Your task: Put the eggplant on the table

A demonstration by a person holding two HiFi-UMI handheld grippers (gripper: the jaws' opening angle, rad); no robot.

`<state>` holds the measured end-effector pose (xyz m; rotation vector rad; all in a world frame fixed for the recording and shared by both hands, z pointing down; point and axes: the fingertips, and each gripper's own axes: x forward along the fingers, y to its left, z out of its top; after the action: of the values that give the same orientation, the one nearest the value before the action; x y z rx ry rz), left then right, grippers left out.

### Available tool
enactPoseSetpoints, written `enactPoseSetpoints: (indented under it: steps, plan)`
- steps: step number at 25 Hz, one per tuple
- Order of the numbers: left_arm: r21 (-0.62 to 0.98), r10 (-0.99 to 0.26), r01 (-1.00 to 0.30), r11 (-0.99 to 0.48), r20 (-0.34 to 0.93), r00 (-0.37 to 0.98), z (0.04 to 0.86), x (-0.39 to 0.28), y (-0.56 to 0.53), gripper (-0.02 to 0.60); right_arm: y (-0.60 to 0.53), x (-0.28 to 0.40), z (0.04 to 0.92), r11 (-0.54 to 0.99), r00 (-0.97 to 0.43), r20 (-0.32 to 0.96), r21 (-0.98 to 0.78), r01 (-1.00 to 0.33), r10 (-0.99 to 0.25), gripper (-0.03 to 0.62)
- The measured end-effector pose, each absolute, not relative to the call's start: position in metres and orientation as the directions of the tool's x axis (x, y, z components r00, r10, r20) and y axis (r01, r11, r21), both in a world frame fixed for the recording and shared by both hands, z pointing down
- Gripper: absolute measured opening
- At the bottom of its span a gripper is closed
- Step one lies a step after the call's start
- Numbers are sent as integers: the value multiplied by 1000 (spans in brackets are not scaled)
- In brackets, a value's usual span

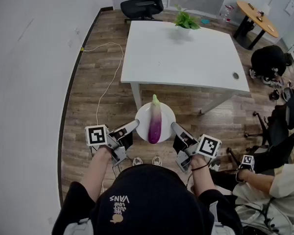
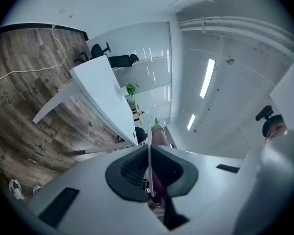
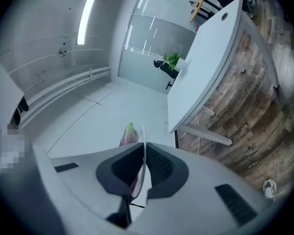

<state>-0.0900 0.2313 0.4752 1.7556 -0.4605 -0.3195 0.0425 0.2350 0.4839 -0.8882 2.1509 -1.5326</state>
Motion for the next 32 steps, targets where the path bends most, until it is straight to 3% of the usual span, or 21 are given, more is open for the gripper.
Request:
enactPoseSetpoints:
  steps: [16, 32]
  plan:
    - [974, -480, -139, -180, 37, 877, 483, -89, 230, 25, 232, 45, 487, 207, -751, 47, -948, -242, -659, 31]
    - [973, -520, -151, -173, 40, 853, 493, -47, 217, 25, 212, 88, 499, 201, -775, 73, -947, -252, -627, 31]
